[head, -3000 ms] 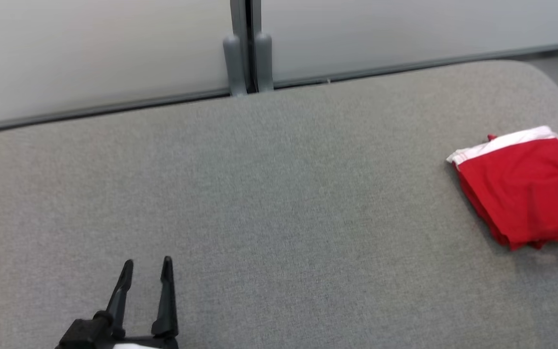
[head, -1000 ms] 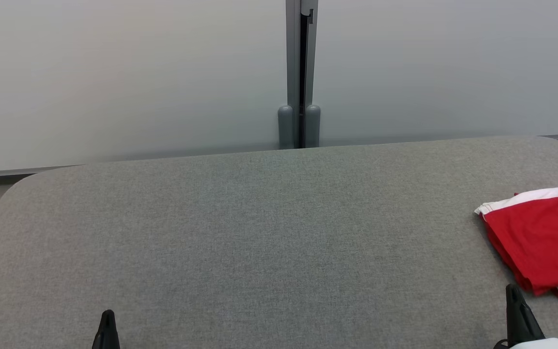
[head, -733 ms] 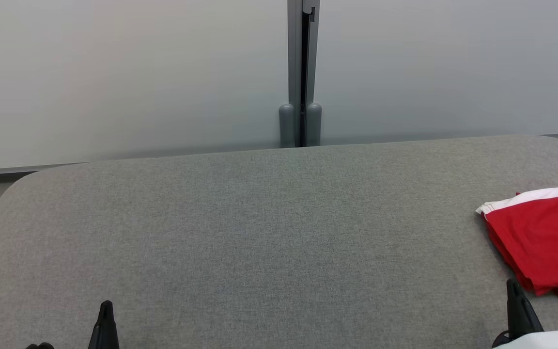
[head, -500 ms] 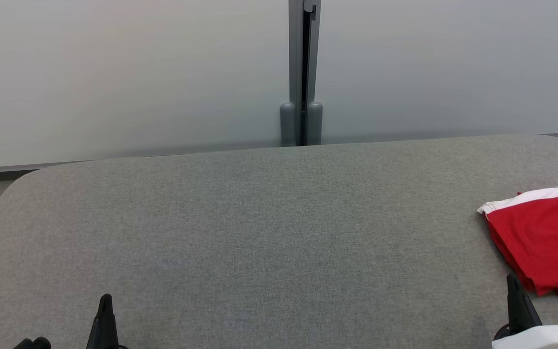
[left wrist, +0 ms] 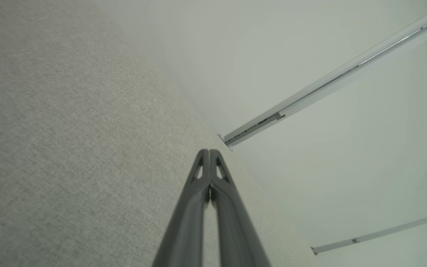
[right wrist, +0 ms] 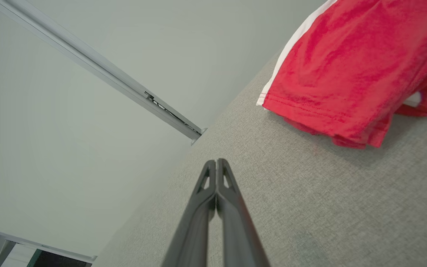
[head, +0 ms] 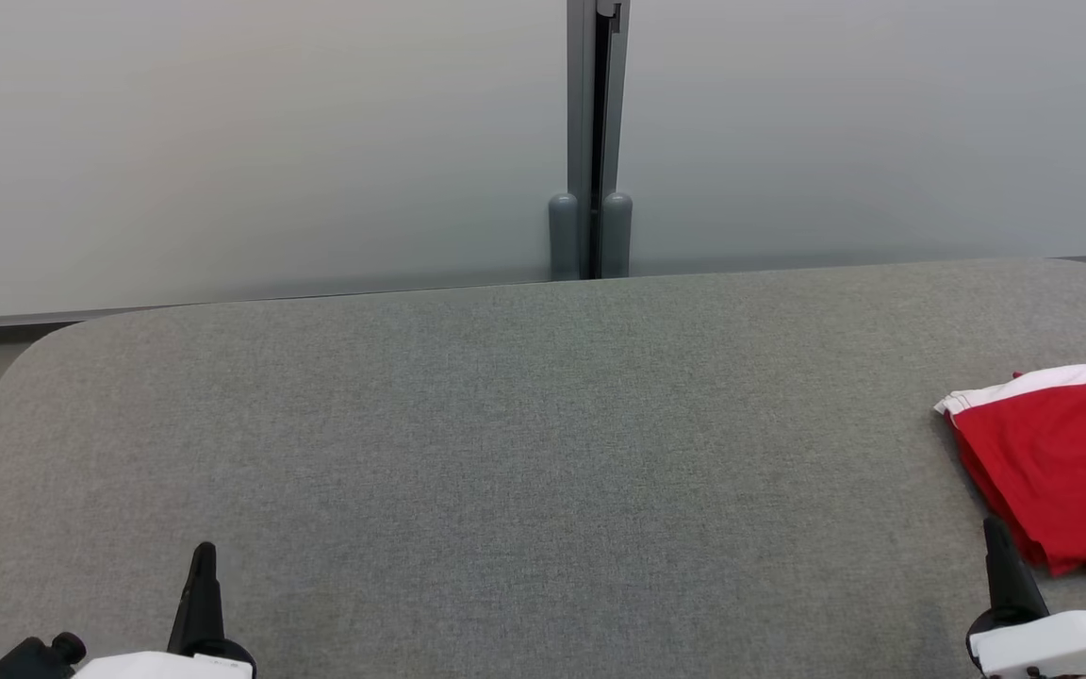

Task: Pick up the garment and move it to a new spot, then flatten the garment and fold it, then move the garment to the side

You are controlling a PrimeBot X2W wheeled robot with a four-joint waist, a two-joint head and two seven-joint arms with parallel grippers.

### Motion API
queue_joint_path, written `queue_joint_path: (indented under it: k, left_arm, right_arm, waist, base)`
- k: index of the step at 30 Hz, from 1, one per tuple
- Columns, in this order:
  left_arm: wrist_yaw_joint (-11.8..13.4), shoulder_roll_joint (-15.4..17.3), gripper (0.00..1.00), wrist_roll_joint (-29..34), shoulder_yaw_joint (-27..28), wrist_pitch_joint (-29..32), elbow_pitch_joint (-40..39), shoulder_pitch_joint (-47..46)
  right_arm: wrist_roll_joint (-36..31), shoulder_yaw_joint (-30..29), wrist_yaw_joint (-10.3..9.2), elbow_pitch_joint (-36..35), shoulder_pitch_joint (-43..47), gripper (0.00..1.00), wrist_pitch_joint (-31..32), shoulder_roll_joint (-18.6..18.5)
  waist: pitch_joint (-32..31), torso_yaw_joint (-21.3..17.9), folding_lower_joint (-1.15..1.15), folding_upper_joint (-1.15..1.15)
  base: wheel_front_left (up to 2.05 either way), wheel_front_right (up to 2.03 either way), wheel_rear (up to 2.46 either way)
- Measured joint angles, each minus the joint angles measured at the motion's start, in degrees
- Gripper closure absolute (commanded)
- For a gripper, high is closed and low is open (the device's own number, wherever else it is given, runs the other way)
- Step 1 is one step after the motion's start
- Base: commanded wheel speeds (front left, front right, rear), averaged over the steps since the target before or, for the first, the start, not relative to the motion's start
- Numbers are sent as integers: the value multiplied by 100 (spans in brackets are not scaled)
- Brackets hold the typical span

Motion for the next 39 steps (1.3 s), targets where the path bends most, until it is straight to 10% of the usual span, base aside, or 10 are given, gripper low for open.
queue_joint_path:
  k: [39]
  left_arm:
    - [-272,29,100,-2001,159,566,112,-600]
  right_arm:
    - [2339,-69,0,-18,-396,100,567,-11]
  waist:
    - [126,83,0,0]
  base:
    - [0,0,0]
